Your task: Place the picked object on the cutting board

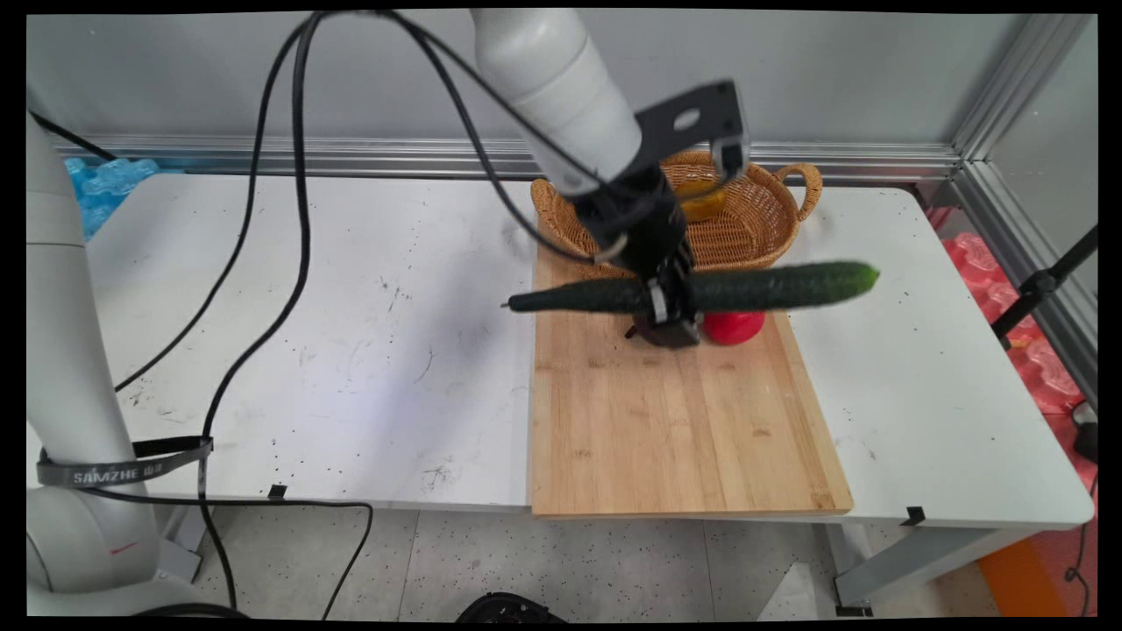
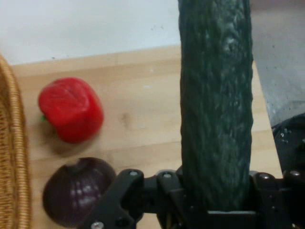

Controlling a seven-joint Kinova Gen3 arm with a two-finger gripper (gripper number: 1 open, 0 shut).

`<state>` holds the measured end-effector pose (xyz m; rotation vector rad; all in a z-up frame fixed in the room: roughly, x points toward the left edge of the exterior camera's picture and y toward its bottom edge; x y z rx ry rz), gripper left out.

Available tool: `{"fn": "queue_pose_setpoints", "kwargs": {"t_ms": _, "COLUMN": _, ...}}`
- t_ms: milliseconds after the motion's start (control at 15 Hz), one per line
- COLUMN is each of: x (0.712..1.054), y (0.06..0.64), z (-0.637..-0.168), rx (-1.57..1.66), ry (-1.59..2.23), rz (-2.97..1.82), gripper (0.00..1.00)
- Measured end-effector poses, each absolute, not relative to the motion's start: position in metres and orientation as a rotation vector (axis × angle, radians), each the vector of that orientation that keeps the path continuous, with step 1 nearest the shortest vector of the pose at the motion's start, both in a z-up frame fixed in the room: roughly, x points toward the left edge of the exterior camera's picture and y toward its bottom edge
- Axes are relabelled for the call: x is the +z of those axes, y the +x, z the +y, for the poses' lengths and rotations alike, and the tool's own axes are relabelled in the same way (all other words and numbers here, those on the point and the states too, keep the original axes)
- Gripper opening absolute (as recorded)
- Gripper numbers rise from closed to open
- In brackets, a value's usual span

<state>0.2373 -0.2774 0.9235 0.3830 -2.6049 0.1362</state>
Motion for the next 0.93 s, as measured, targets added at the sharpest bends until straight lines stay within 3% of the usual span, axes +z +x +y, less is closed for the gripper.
{"fn": "queue_pose_setpoints", "kwargs": {"t_ms": 933, "x": 0.833, "y": 0.181, "z": -0.233, "rx": 0.108, "ry": 0.297, "rz": -2.758, "gripper": 0.0}}
